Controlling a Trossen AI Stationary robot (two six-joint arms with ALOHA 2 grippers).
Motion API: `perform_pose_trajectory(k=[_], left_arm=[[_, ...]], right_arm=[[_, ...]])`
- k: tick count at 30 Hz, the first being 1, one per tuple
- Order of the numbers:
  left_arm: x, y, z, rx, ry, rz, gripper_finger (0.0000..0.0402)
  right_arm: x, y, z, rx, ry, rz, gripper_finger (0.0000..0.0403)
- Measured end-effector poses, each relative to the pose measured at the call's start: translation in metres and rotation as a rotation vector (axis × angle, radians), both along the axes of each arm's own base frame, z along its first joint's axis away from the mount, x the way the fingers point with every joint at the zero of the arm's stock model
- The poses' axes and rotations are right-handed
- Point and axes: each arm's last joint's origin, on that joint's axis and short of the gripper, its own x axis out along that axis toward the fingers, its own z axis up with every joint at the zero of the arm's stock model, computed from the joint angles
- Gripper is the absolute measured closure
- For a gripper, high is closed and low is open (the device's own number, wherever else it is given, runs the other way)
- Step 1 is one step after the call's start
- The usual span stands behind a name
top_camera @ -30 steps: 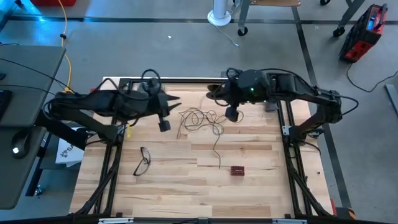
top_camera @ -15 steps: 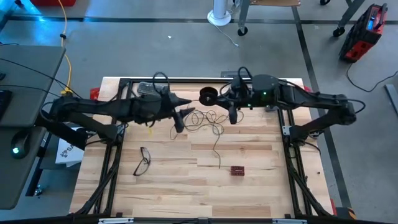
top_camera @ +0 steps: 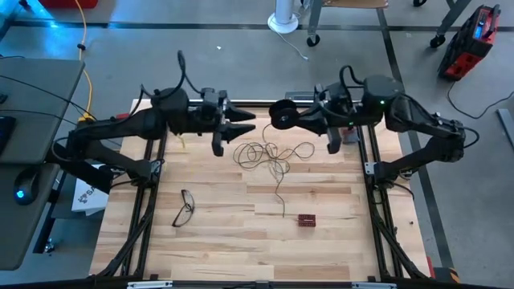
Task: Coil cords
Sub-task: Coil the black wire into the spool
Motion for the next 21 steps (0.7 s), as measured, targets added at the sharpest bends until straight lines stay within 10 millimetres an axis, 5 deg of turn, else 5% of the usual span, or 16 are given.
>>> perform_pose_trajectory(k=[21], left_arm=[[0.036, 0.014, -0.007, -0.217, -0.080, -0.276, 0.0240]], right_arm=[[0.001, 0.004, 0.017, -0.025, -0.182, 0.156, 0.0403]])
